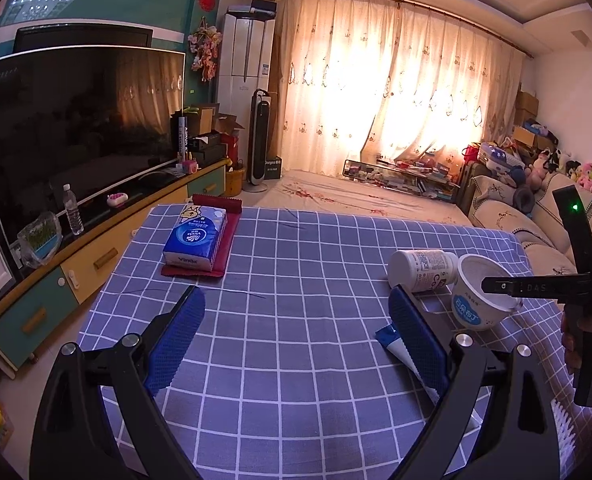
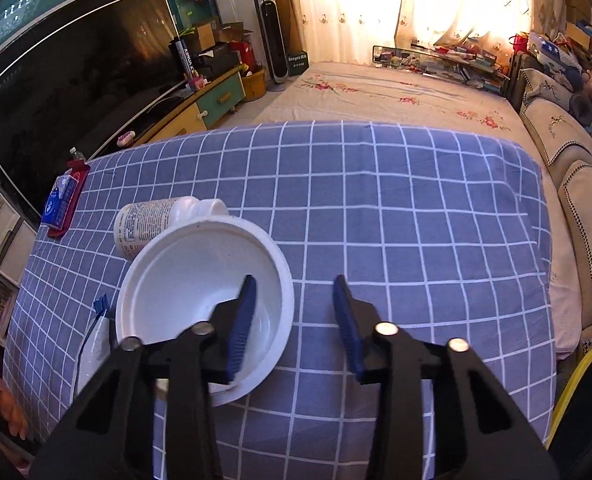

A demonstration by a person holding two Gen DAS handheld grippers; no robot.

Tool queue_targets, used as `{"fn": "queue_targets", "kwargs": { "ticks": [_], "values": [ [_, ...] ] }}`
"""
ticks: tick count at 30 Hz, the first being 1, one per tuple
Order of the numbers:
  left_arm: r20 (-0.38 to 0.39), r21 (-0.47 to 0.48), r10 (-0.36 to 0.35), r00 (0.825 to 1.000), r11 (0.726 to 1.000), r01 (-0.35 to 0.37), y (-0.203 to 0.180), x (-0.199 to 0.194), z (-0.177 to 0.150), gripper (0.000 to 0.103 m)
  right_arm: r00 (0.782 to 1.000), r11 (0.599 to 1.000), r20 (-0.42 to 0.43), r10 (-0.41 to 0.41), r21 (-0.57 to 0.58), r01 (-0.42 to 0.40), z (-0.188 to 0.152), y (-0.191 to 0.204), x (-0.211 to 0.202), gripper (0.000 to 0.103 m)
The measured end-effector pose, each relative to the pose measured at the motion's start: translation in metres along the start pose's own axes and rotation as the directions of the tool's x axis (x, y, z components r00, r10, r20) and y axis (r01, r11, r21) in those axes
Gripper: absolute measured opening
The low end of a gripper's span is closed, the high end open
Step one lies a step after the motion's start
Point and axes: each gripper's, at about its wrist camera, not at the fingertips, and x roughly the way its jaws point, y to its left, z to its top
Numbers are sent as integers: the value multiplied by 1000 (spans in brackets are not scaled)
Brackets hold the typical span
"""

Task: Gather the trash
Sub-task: 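Grasp the white plastic bowl by its rim with the right tool, then carry the white bowl over the bin and open the right tool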

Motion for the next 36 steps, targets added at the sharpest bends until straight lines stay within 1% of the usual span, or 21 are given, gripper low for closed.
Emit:
{"fn": "queue_targets", "kwargs": {
  "ticks": [1, 2, 4, 6, 12, 16, 19, 23, 25, 28, 30, 31, 33, 36],
  "values": [
    [-2, 4, 0, 1000, 1000, 0, -1, 1, 0, 92, 1000, 1000, -6, 4, 0, -4, -1, 0, 1, 18],
    [-4, 8, 0, 1000, 1000, 0, -2, 1, -1, 92, 1000, 1000, -8, 8, 1, -8, -1, 0, 2, 12],
    [-6, 14, 1, 1000, 1000, 0, -3, 2, -2, 92, 1000, 1000, 5, 14, -7, -14, -2, 2, 0, 10],
    [-7, 16, -3, 1000, 1000, 3, -4, 2, -2, 92, 999, 1000, 41, 14, -21, -13, -2, 4, -12, 8],
    [-7, 19, -6, 1000, 1000, 6, -4, 1, -2, 92, 992, 999, 119, 36, -30, -33, -1, 3, -55, 8],
    [-7, 16, -9, 1000, 1000, 9, -4, 0, -2, 92, 988, 999, 150, 30, -27, -26, -16, -12, -88, 8],
    [-2, 20, -9, 1000, 1000, 9, -5, -1, -2, 92, 985, 1000, 174, 0, 11, -2, -34, -38, -114, 8],
    [6, 24, -10, 1000, 1000, 10, -6, -3, -2, 92, 978, 991, 195, -72, 121, 49, -64, -92, -147, 8],
    [9, 24, -10, 1000, 1000, 10, -7, -4, -1, 92, 974, 975, 186, -133, 201, 95, -82, -127, -158, 8],
    [13, 26, -12, 1000, 1000, 11, -8, -6, -2, 92, 965, 935, 157, -209, 321, 150, -105, -179, -167, 8],
    [16, 28, -13, 1000, 1000, 13, -9, -7, -2, 92, 952, 892, 120, -282, 397, 215, -123, -215, -170, 8],
    [16, 31, -13, 1000, 999, 13, -9, -6, -2, 92, 946, 876, 102, -306, 420, 238, -130, -228, -170, 8],
    [17, 35, -15, 1000, 999, 15, -10, -6, -2, 92, 939, 835, 54, -339, 477, 274, -147, -258, -166, 8],
    [16, 43, -14, 1000, 999, 14, -12, -7, -2, 92, 932, 799, -9, -362, 513, 315, -165, -284, -154, 8]
  ]
}}
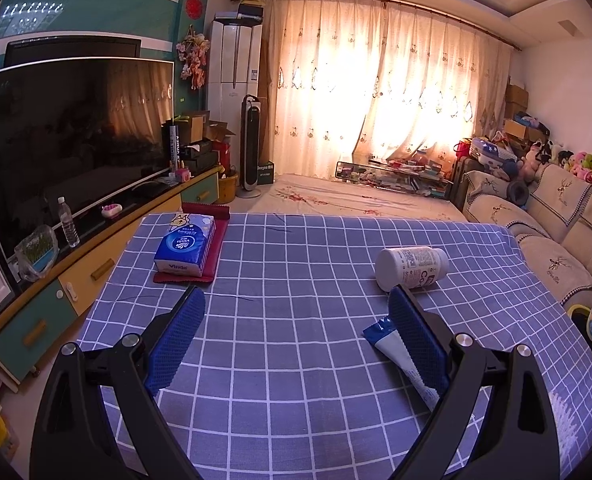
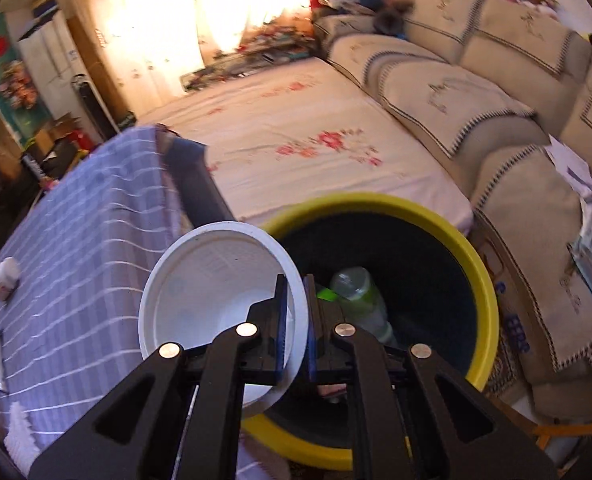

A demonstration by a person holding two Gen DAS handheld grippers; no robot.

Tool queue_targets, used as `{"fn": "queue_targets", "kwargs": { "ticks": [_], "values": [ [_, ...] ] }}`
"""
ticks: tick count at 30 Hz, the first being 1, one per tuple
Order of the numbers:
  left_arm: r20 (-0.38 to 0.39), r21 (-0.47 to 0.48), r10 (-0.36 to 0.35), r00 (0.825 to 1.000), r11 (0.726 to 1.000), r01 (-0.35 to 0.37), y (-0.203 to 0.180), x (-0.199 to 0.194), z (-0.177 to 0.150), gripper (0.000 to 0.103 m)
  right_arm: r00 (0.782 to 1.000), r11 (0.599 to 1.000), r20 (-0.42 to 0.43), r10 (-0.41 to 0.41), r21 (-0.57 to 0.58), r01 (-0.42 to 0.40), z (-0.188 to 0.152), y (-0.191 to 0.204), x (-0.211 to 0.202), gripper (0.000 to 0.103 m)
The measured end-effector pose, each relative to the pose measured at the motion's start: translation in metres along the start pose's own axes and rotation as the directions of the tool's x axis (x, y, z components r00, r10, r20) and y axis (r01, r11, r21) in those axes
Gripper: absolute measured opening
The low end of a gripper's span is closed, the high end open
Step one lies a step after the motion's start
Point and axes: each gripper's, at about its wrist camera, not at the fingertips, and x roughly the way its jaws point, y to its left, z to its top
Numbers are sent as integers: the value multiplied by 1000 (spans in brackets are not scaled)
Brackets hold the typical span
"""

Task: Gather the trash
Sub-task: 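Carry the white bowl over the bin and open the right tool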

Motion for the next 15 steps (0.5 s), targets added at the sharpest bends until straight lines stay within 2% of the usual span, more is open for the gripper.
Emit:
{"fn": "queue_targets", "kwargs": {
  "ticks": [2, 4, 7, 9, 12, 15],
  "values": [
    [2, 7, 0, 1000, 1000, 0, -1, 0, 0, 92, 999, 999, -35, -36, 20, 37, -6, -13, 13, 10],
    [8, 12, 0, 1000, 1000, 0, -2, -2, 0, 92, 997, 997, -41, -60, 45, 62, -11, -20, 20, 25],
    [15, 18, -9, 1000, 1000, 9, -4, -5, 0, 92, 994, 992, -10, -105, 64, 106, -15, -17, 21, 30],
    [19, 27, -16, 1000, 1000, 15, -6, -7, 0, 92, 996, 993, 37, -79, 91, 75, -12, -13, 8, 30],
    [20, 40, -36, 999, 999, 35, -12, -10, 0, 92, 990, 997, 141, -25, 76, 15, -4, 8, -19, 36],
    [26, 45, -68, 997, 997, 67, -16, -16, 1, 92, 957, 994, 277, 86, 35, -100, 0, 43, -55, 48]
  ]
}}
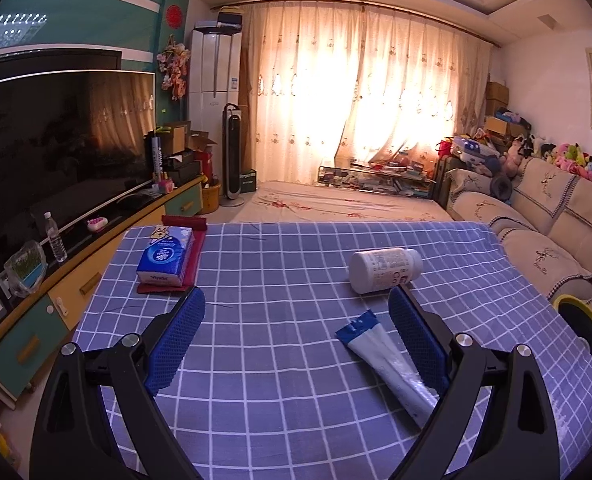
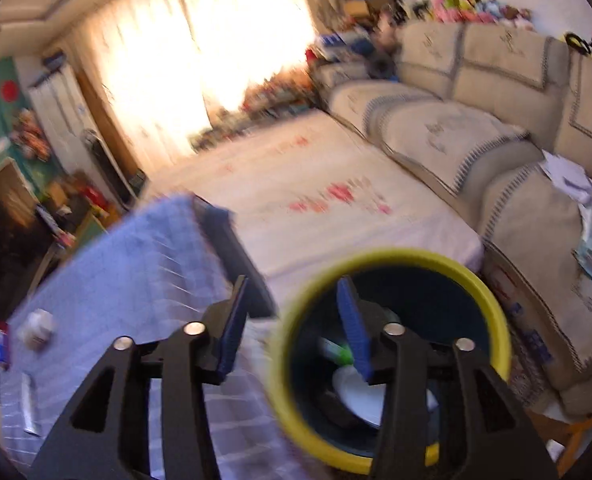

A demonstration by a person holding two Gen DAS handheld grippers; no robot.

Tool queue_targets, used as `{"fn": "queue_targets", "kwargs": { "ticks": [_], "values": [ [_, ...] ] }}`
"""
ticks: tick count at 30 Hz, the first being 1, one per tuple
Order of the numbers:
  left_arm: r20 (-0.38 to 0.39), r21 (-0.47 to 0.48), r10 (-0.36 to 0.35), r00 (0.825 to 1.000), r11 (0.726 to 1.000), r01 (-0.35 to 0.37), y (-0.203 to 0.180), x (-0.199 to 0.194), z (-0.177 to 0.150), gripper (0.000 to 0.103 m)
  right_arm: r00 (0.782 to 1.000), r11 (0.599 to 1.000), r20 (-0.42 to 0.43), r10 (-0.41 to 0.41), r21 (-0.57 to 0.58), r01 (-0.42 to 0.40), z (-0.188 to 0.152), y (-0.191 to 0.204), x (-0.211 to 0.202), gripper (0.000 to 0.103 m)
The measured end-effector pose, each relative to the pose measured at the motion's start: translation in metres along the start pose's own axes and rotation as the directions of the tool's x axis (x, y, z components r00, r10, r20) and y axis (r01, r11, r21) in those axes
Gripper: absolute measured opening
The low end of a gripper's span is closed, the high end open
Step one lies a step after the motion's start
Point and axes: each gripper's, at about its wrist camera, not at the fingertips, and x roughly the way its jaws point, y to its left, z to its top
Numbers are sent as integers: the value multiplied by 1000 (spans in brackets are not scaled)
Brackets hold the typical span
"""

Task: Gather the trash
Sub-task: 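Carry the white bowl over the bin and open the right tool, then reach the left tool to the white foam net and grasp it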

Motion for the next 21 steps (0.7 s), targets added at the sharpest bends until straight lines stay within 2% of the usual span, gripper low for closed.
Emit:
{"fn": "queue_targets", "kwargs": {
  "ticks": [2, 7, 9, 11, 13, 16, 17, 18, 21],
  "values": [
    [13, 11, -23, 1000, 1000, 23, -5, -5, 1, 92, 994, 996, 82, 78, -39, -75, 3, 33, -16, 51],
    [27, 70, -118, 993, 991, 116, -25, -16, 1, 92, 959, 972, 183, 217, -127, -196, -1, 95, -30, 56],
    [26, 111, -148, 989, 983, 144, -37, -21, -2, 92, 952, 967, 196, 235, -147, -209, -10, 109, -28, 56],
    [9, 157, -184, 983, 971, 181, -50, -25, -6, 92, 958, 961, 157, 239, -176, -211, -18, 118, -21, 56],
    [-17, 214, -242, 970, 947, 240, -68, -32, -9, 92, 959, 956, 133, 251, -190, -224, -19, 123, -16, 57],
    [-76, 286, -343, 936, 892, 350, -94, -46, -13, 92, 960, 955, 119, 255, -187, -231, -21, 124, -11, 57],
    [-110, 306, -374, 921, 869, 389, -103, -49, -16, 92, 958, 954, 116, 261, -185, -237, -22, 123, -11, 57],
    [-161, 331, -412, 897, 833, 443, -114, -53, -21, 92, 958, 953, 115, 262, -186, -239, -22, 123, -12, 59],
    [-265, 405, -449, 854, 752, 521, -140, -62, -38, 92, 952, 948, 113, 285, -177, -263, -23, 123, -15, 61]
  ]
}}
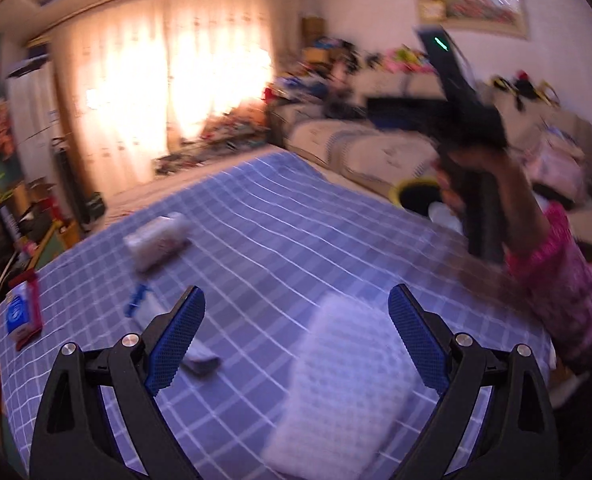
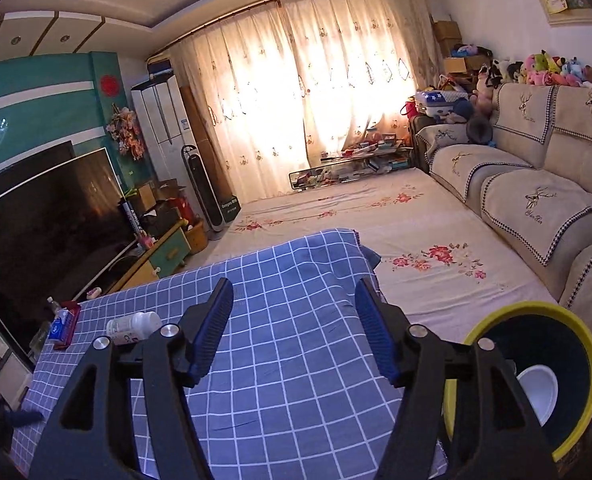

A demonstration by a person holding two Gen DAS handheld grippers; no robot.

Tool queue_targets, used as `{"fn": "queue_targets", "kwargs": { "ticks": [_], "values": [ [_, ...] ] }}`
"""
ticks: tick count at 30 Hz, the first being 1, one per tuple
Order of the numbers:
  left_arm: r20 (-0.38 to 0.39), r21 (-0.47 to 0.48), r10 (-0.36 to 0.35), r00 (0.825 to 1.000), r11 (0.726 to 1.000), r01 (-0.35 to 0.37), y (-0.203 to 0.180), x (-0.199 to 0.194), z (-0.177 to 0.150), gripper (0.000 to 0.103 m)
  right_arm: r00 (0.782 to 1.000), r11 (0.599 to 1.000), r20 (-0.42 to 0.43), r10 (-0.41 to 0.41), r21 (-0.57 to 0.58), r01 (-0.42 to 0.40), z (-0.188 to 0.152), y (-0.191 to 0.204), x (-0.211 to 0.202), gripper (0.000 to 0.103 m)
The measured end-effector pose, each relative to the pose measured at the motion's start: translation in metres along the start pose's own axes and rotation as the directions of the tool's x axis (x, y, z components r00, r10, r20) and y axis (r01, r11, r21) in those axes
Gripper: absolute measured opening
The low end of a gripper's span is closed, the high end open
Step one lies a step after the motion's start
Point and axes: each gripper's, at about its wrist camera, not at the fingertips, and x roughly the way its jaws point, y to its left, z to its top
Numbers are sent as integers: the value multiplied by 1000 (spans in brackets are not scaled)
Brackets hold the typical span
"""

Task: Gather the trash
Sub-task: 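Reach the left tool to the white foam net and grasp it, then carry the foam net over the bin and open the left tool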

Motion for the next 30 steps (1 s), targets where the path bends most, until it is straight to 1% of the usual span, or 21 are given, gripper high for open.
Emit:
{"fn": "queue_targets", "kwargs": {
  "ticks": [3, 4, 7, 11, 14, 15, 17, 18, 20, 21, 22, 23, 24, 25, 26, 30],
  "values": [
    [-67, 55, -44, 997, 997, 48, -17, 8, -6, 92, 1000, 1000, 1, 10, 12, -10, 0, 0, -3, 61],
    [-92, 68, -63, 994, 995, 69, -21, 12, -8, 92, 1000, 1000, -2, 14, 15, -14, 0, -1, -3, 61],
    [-160, 97, -86, 983, 990, 103, -30, 24, -15, 92, 1000, 1000, -20, 17, 19, -17, -1, -3, 0, 62],
    [-220, 120, -74, 973, 988, 102, -31, 32, -25, 92, 999, 999, -36, 24, 24, -23, -3, -2, 3, 62],
    [-246, 123, -66, 967, 988, 98, -28, 35, -30, 92, 998, 999, -48, 33, 31, -32, -4, -1, 4, 62],
    [-252, 122, -65, 965, 988, 99, -27, 35, -31, 90, 998, 999, -50, 36, 34, -34, -3, -1, 5, 62],
    [-266, 116, -55, 962, 989, 89, -26, 36, -33, 77, 998, 999, -52, 37, 34, -36, -4, 0, 5, 62],
    [-268, 112, -52, 962, 990, 85, -25, 36, -34, 75, 998, 999, -53, 38, 34, -36, -4, 0, 5, 62],
    [-263, 103, -56, 963, 991, 85, -24, 34, -34, 61, 998, 999, -52, 41, 35, -39, -4, 0, 5, 62],
    [-259, 97, -58, 964, 992, 86, -23, 33, -33, 57, 998, 999, -53, 40, 35, -39, -4, 1, 5, 62],
    [-256, 90, -61, 965, 992, 87, -22, 32, -32, 49, 998, 999, -53, 42, 36, -40, -4, 1, 5, 62],
    [-253, 85, -65, 965, 992, 90, -22, 31, -32, 36, 998, 998, -54, 44, 39, -42, -4, 1, 5, 62],
    [-257, 78, -74, 964, 992, 97, -22, 31, -32, 28, 998, 998, -54, 44, 40, -42, -4, 1, 6, 62],
    [-258, 69, -81, 963, 992, 102, -21, 30, -32, 16, 998, 998, -54, 44, 39, -42, -3, 1, 5, 62],
    [-254, 67, -80, 964, 993, 100, -22, 29, -32, 13, 998, 998, -53, 44, 39, -42, -3, 1, 5, 62],
    [-221, 44, -64, 973, 996, 76, -21, 19, -26, 11, 998, 998, -45, 48, 45, -46, -2, 0, 4, 62]
  ]
}}
